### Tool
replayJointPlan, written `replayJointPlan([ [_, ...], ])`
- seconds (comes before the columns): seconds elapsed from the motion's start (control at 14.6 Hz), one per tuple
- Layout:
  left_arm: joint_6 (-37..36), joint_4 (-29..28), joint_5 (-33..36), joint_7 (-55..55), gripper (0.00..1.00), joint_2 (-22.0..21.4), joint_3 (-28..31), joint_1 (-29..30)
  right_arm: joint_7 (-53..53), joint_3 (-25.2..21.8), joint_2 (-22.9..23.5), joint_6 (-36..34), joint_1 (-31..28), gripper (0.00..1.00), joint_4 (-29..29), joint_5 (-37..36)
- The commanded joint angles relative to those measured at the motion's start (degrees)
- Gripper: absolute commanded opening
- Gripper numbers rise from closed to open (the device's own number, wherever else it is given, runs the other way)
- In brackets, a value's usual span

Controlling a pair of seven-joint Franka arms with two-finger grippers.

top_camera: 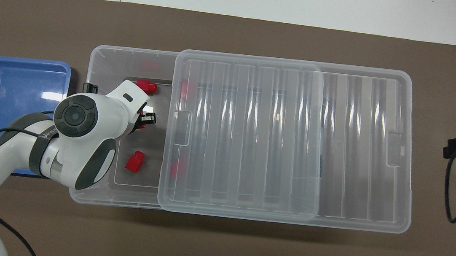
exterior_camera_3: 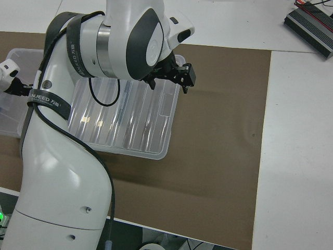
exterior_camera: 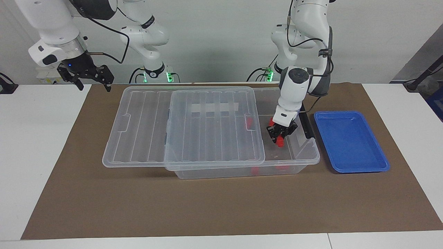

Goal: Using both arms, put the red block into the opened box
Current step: 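Lower the red block into the box and open the left gripper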

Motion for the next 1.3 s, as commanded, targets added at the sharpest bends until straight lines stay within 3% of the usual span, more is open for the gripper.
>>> replayJointPlan([
  [0.0, 1.69, -1.46, 1.07, 0.46, 0.00, 0.63, 0.03, -0.36, 0.66, 0.24, 0.05, -0.27, -0.37, 1.00, 0.19, 0.82],
  [0.41, 3.53, -4.01, 1.07, -9.46, 0.00, 1.33, -0.15, -2.55, 0.84, 0.32, -0.04, -0.27, -0.19, 1.00, -0.07, 0.82],
  [0.96, 3.80, -4.28, 1.07, -10.17, 0.00, 1.60, -0.15, -2.56, 0.84, 0.32, -0.04, -0.27, -0.19, 1.00, -0.07, 0.82],
  [1.03, 3.80, -4.28, 1.15, -10.09, 0.11, 1.68, -0.06, -2.56, 0.84, 0.24, -0.04, -0.27, -0.19, 1.00, -0.07, 0.82],
  [1.17, 3.88, -4.28, 1.07, -9.82, 0.87, 1.68, -0.06, -2.38, 0.84, 0.32, -0.04, -0.27, -0.19, 1.00, -0.07, 0.82],
  [1.23, 3.97, -4.28, 1.07, -9.56, 1.00, 1.68, -0.06, -2.30, 0.84, 0.24, -0.04, -0.27, -0.19, 1.00, -0.07, 0.82],
])
